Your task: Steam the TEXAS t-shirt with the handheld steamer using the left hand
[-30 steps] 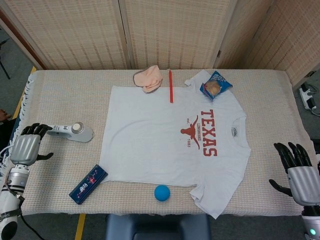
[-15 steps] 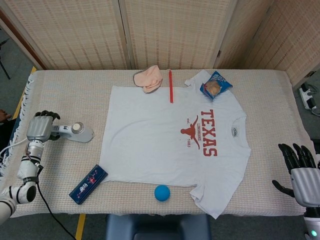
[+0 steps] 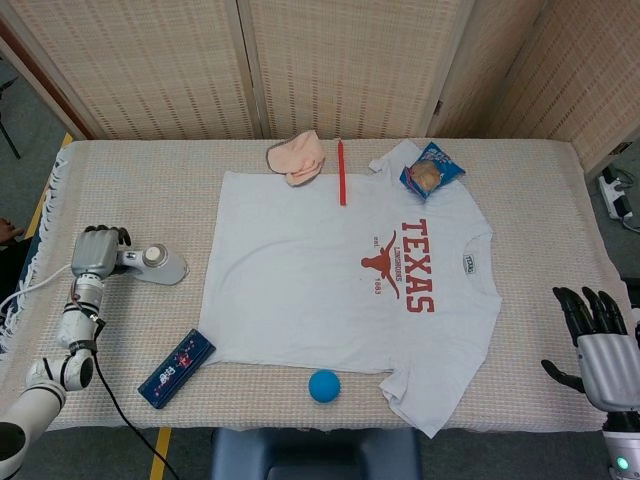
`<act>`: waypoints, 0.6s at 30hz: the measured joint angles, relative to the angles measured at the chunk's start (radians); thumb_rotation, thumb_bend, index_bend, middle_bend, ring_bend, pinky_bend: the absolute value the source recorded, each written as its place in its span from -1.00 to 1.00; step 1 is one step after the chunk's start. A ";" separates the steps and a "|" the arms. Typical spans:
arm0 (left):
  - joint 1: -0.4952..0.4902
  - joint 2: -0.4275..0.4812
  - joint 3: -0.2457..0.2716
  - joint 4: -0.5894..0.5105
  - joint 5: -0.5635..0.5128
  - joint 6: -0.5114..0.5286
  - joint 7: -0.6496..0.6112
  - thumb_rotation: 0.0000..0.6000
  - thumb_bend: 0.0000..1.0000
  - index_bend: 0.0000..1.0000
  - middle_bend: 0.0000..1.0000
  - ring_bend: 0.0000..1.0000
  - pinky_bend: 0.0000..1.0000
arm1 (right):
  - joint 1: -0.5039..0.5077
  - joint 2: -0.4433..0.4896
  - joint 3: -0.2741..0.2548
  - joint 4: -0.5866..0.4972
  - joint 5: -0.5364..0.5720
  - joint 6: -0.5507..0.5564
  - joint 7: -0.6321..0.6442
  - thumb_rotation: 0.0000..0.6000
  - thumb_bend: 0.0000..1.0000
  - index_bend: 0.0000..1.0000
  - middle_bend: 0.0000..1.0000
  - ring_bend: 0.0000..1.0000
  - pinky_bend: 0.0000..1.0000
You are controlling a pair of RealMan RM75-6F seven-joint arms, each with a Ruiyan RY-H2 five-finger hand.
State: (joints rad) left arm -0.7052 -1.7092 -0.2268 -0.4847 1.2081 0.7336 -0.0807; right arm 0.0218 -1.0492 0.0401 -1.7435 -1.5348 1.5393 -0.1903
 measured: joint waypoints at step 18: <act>-0.008 -0.086 0.029 0.143 0.079 0.089 -0.253 1.00 -0.46 0.64 0.81 0.47 0.30 | 0.025 -0.003 -0.020 -0.017 0.007 -0.084 -0.018 1.00 -0.90 -1.00 -0.81 -1.00 -0.92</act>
State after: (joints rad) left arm -0.7127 -1.7952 -0.1974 -0.3417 1.2869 0.8228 -0.3335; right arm 0.0464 -1.0521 0.0201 -1.7610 -1.5281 1.4554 -0.2085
